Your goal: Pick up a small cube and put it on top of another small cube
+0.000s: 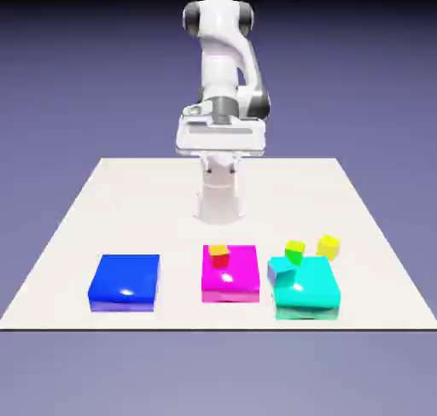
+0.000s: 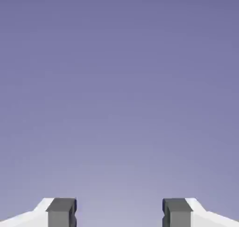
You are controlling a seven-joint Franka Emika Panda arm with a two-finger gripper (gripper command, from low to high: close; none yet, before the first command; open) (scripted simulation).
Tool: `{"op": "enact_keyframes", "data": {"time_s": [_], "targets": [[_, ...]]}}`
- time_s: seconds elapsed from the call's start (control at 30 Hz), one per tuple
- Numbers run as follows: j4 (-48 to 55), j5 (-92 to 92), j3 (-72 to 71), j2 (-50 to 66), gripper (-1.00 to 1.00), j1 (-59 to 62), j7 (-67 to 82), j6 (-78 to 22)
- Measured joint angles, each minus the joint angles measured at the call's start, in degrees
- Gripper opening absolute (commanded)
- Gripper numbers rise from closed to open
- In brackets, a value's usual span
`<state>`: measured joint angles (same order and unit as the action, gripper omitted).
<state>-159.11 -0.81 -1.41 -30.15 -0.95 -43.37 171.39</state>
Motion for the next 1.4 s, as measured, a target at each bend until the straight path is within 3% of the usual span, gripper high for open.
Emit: {"op": "enact_keyframes", "data": {"time_s": [1.4], "targets": [[65.77, -28.28, -49.05, 87.21, 0.0, -9.2, -31.63, -91.25]]}}
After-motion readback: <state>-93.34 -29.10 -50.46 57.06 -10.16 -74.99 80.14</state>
